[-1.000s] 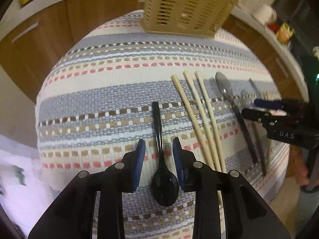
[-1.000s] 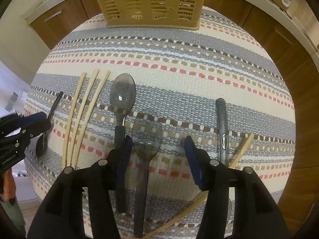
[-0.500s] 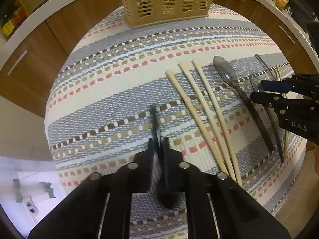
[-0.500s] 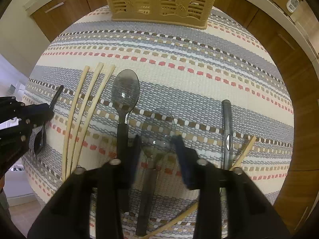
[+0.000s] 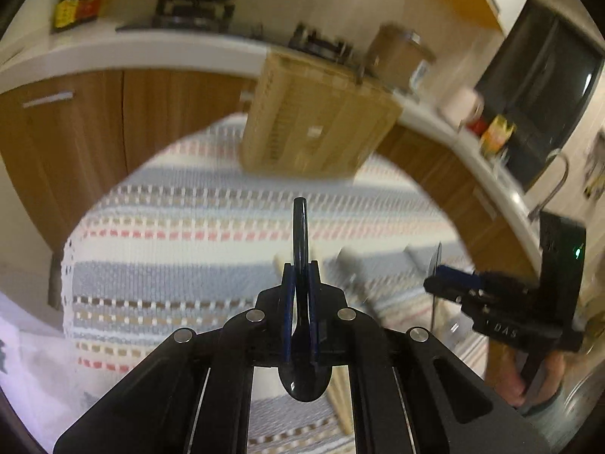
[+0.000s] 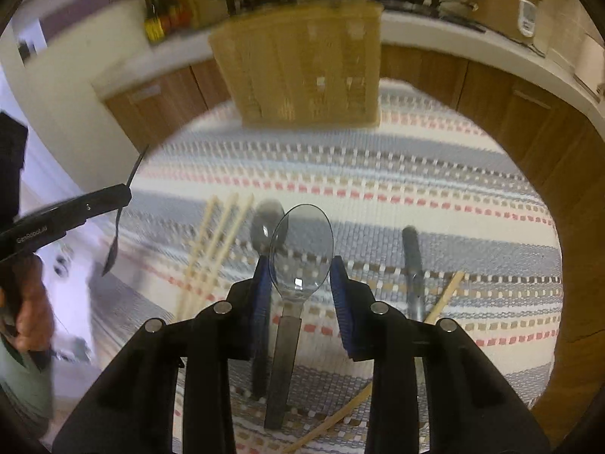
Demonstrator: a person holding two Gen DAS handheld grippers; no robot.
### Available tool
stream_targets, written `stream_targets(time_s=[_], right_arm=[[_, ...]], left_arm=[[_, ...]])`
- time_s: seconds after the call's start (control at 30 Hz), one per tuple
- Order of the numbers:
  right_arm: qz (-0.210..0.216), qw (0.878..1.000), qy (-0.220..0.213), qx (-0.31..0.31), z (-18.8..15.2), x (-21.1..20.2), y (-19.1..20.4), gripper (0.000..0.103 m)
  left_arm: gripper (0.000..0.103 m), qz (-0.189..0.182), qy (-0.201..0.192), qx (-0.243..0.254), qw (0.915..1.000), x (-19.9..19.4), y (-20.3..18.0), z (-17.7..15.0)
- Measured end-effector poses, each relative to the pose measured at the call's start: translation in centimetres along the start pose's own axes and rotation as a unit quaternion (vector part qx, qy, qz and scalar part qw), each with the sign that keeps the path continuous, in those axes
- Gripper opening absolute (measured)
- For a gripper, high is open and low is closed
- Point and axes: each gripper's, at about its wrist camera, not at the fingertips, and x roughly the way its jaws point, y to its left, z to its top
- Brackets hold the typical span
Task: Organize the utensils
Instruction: 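Carry the black spoon with the left tool while the right tool carries the clear spoon to the basket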
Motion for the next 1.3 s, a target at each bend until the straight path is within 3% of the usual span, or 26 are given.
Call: stream_targets(time_s=[0.17,0.43,0.57,0.8,1.0,1.17,1.3], right_arm=[[0.006,0.998,-0.061,0.000,2.6,-2.7,-0.2,0.029],[0.035,0.989,-0.145,0.016,6.2,-4.0,-1.3,0.029],[0.028,0.982,-0.186,0.014,9.9,-5.8,-1.1,0.029],[-0.020,0.963,-0.270,0.001,16.8,-7.5,-1.0,0.029],[-0.094,0.943,-0.319,-0.019,20.8,-5.9,-1.1,0.029],[-0.149,0.929,-0.337,-0.018,21.8,-2.9,-2.1,0.029],[-0.146,0.931,-0.335,0.008,21.7,-1.0,-3.8,0.029]], left_arm=[[0.005,0.004,-0.057,0.020,0.9981,-1.2,-1.9,2.0],[0.005,0.001,-0.108,0.032,0.9936,-2.2,-3.0,4.7],[0.005,0.003,-0.154,0.039,0.9872,-2.8,-3.5,8.0],[0.005,-0.019,-0.230,0.050,0.9716,-2.1,-4.6,14.7],[0.005,-0.050,-0.253,0.065,0.9639,1.0,-4.6,17.9],[0.005,-0.063,-0.236,0.047,0.9686,5.1,-2.8,18.6],[0.005,-0.058,-0.226,0.042,0.9714,7.6,-1.5,18.2]])
